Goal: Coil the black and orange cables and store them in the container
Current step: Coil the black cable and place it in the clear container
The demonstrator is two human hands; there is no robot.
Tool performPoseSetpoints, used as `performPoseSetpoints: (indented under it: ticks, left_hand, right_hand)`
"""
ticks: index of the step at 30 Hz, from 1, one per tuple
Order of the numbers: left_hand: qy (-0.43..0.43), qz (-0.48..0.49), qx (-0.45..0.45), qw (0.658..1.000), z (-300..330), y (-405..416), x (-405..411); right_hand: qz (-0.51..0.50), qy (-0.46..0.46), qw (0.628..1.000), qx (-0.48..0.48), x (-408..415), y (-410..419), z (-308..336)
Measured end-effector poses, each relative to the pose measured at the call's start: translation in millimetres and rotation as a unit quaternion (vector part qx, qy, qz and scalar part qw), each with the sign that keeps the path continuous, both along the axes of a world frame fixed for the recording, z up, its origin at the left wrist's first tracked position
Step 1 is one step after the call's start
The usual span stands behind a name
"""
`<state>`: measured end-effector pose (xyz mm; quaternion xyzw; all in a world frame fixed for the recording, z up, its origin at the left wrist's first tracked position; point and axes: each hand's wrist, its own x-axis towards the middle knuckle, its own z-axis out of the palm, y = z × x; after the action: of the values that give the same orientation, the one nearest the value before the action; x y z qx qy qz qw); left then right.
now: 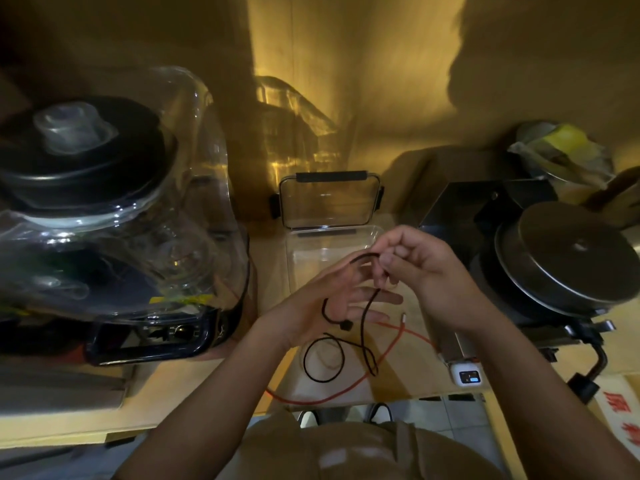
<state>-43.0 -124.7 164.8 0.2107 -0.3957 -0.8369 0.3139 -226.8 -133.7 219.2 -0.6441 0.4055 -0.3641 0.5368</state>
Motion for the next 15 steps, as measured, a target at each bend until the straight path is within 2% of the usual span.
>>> performPoseSetpoints:
  ticks: [4, 8, 13, 15]
  left_hand:
    - [0.006, 0.040, 0.017, 0.999, -3, 3, -7]
    - [0.047, 0.098, 0.110, 0.988, -6, 6, -11]
    - [0.104, 0.136, 0.156, 0.973, -18, 9, 1]
    - [0.132, 0.160, 0.184, 0.961, -22, 9, 7]
  right_hand:
    - [-0.058, 0.003, 0.998, 0.019, 16, -3, -4]
    - [-0.101, 0.019, 0.995, 0.011, 30, -1, -12]
    - [-0.157, 0.065, 0.985, -0.026, 21, 0, -35]
    - [-0.156, 0.043, 0.987, -0.002, 6, 5, -52]
